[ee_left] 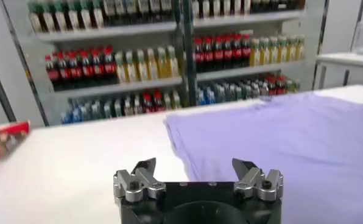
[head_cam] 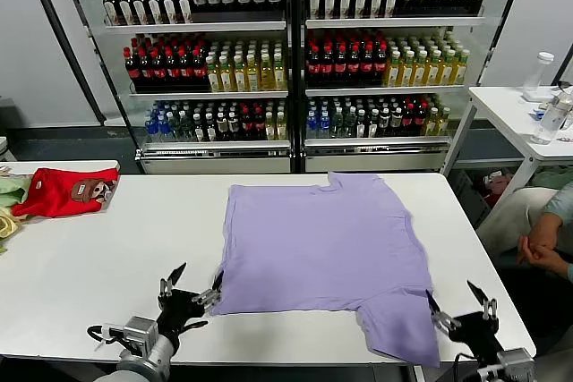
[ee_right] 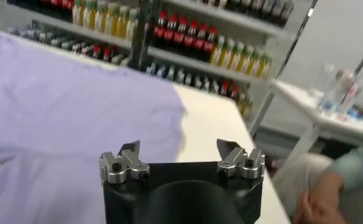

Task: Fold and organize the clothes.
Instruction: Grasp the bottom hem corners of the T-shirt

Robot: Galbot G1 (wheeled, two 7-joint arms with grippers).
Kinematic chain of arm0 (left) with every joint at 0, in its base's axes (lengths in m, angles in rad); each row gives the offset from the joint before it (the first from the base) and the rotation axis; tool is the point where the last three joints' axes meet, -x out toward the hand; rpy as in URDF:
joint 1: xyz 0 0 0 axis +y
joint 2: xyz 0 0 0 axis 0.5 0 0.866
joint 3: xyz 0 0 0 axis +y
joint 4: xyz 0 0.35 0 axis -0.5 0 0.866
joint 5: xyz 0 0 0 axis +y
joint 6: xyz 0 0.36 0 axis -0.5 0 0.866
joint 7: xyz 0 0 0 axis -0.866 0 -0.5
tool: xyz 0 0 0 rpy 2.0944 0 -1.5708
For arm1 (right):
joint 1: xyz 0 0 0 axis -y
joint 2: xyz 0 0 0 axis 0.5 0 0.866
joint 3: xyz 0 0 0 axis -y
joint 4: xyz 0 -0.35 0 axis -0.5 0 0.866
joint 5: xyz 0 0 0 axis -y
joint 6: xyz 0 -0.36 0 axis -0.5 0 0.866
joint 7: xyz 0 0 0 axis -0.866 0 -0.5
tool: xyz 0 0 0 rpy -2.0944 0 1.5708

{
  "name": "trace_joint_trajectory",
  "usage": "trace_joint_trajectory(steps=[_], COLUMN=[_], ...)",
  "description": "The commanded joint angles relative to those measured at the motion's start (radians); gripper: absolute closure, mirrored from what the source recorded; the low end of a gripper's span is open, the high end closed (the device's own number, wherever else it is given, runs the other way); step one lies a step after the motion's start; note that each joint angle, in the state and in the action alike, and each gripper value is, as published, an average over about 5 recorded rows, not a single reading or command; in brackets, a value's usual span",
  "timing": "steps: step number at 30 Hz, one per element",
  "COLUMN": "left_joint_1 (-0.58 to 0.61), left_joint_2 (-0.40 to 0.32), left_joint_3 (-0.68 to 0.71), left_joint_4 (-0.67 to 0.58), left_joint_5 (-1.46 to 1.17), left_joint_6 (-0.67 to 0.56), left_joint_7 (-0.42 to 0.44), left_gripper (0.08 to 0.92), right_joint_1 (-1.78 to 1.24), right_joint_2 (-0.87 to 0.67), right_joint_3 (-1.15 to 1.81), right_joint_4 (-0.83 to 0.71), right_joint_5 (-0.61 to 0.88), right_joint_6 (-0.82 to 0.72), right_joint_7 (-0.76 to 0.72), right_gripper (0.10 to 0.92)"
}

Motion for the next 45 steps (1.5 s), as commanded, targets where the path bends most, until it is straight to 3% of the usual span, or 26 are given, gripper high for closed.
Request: trace_joint_trajectory(steps=[1, 25, 29, 45], left_joint_1=[0.043, 0.002, 0.008, 0.020], left_joint_2=[0.016, -0.034, -0.045, -0.054], left_joint_3=[0.052, 0.047, 0.051, 0.050], left_joint_4=[-0.032, 0.089, 0.078, 0.055], left_joint_5=[-0.053, 0.001, -0.001, -0.002], left_joint_6=[0.106, 0.107, 0.106, 0.106], left_joint_7=[-0.050, -0.096, -0.097, -0.088], left_gripper=[0.177, 0.178, 0.225, 0.683], right_joint_1=[-0.067, 0.011, -0.006, 0.026], right_joint_2=[-0.008, -0.018, -0.018, -0.020], right_joint_3=[-0.023, -0.135, -0.138, -0.147], right_joint_4=[0.013, 0.006, 0.013, 0.000], right_joint_5=[0.056, 0.072, 0.077, 0.097], right_joint_6=[-0.017, -0.110, -0.112, -0.082], right_joint_7=[-0.014, 0.086, 0.091, 0.076], right_gripper=[0.203, 0.207, 0.284, 0.741])
